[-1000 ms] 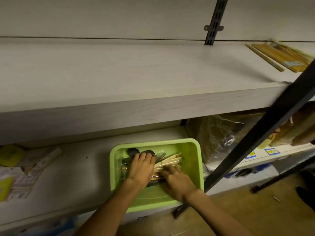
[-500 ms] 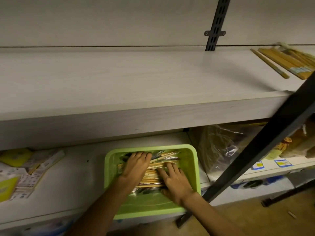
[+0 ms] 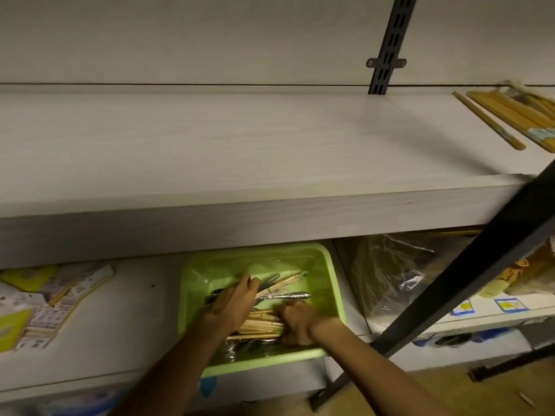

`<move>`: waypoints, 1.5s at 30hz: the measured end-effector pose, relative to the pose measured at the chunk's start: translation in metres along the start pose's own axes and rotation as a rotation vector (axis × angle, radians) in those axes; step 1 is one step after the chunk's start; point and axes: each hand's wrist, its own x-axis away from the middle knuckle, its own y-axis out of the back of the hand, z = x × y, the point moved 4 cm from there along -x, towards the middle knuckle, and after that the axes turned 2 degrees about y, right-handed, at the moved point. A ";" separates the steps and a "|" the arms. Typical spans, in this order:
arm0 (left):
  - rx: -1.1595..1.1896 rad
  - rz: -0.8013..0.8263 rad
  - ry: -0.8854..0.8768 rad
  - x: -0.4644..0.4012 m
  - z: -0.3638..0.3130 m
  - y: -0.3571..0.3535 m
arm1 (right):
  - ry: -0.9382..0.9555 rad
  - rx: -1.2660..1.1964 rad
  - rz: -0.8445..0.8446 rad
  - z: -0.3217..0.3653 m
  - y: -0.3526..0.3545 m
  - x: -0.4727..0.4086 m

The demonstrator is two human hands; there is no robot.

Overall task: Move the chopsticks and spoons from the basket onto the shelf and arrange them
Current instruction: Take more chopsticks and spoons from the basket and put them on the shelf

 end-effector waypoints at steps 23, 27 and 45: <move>-0.046 -0.027 0.011 0.006 -0.004 -0.001 | 0.094 0.015 0.020 0.008 -0.015 0.007; -0.039 -0.041 0.021 0.007 -0.005 0.000 | 0.082 -0.082 0.018 0.008 -0.008 0.009; 0.050 -0.122 0.016 0.017 -0.001 0.009 | 0.057 -0.017 0.085 0.016 0.005 0.013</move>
